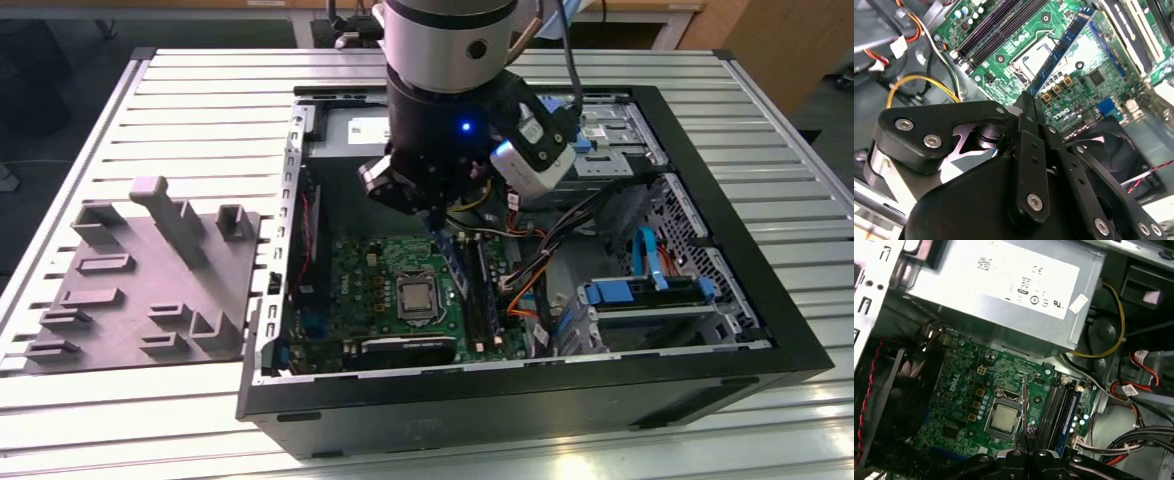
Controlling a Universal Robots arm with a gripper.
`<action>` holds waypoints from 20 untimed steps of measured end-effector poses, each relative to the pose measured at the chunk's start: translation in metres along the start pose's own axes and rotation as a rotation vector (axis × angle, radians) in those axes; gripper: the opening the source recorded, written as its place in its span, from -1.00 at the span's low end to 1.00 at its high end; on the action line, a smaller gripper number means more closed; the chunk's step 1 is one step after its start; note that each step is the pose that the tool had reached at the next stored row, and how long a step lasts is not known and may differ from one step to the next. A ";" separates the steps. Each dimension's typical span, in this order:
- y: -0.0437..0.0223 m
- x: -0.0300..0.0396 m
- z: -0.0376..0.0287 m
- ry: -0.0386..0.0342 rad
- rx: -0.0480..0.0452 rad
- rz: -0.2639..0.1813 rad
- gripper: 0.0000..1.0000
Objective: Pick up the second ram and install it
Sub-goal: 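Insert the second ram into the second slot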
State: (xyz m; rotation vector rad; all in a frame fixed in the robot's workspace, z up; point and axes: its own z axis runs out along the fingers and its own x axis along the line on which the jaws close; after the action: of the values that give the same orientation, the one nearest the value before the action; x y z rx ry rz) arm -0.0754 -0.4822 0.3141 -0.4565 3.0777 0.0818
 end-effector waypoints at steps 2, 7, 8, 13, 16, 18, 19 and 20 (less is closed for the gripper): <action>0.0000 0.0000 0.0003 -0.0017 0.0013 0.036 -0.76; 0.0000 0.0000 0.0010 -0.0057 0.0044 0.121 -0.76; -0.0001 0.0000 0.0011 -0.0064 0.0049 0.134 -0.76; -0.0001 0.0001 0.0015 -0.0088 0.0068 0.187 -0.76; -0.0001 0.0001 0.0016 -0.0090 0.0066 0.188 -0.76; -0.0001 0.0000 0.0016 -0.0091 0.0063 0.188 -0.76; 0.0000 0.0001 0.0017 -0.0091 0.0061 0.188 -0.76; -0.0001 0.0001 0.0019 -0.0092 0.0059 0.188 -0.76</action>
State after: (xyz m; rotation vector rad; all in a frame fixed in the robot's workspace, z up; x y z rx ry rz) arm -0.0754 -0.4822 0.3122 -0.1651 3.1022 0.0786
